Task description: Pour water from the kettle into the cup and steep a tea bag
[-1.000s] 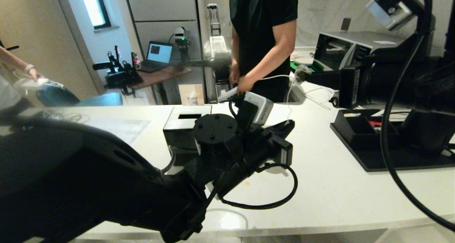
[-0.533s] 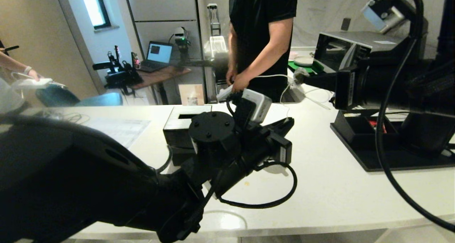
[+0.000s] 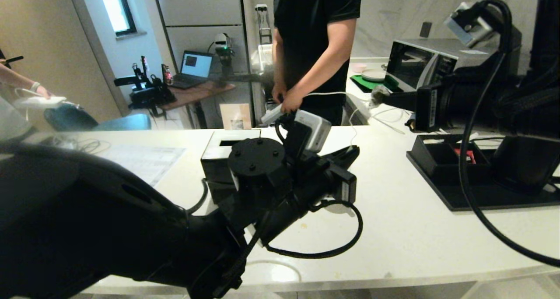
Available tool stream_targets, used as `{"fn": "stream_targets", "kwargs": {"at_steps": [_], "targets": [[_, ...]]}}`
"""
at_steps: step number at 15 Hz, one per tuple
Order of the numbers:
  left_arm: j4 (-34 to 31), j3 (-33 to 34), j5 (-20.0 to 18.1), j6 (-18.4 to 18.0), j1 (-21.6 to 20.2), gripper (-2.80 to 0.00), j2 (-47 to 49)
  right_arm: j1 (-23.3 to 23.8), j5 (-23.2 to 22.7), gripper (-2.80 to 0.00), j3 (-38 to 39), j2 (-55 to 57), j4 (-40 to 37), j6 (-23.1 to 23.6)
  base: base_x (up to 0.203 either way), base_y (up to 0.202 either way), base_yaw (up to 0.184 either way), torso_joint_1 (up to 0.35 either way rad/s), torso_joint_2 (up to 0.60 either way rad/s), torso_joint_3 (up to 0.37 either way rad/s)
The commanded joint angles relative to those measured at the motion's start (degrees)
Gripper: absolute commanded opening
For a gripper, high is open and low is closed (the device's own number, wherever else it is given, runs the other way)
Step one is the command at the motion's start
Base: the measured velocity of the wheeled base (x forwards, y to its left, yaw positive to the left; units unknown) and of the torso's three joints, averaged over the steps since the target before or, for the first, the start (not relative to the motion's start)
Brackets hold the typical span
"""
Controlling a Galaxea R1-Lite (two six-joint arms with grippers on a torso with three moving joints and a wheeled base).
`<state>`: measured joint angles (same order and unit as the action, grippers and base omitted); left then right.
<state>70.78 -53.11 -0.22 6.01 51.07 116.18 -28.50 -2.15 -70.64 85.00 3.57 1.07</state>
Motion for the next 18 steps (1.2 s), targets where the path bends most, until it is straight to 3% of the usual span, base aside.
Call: {"fn": "stream_targets", "kwargs": {"at_steps": [1,12,18], "targets": [[0.4,0.0,0.0,0.1,0.0,-2.80,0.0,1.0,-0.1,-2.80,0.2,0.4,0.0,0.1,0.000,0.000,0.000,0.000,0.00,0.000],[0.4,0.0,0.0,0.1,-0.1,-2.80,0.4,4.1,-0.1,-2.80,5.8,0.0,0.3,0.2,0.000,0.000,0.000,0.000,0.00,0.000],[0.4,0.0,-0.1,0.1,-0.1,-2.80,0.4,4.0,-0.1,-2.80,11.5,-0.9,5.3,0.1,0.000,0.000,0.000,0.000,0.00,0.000]]}}
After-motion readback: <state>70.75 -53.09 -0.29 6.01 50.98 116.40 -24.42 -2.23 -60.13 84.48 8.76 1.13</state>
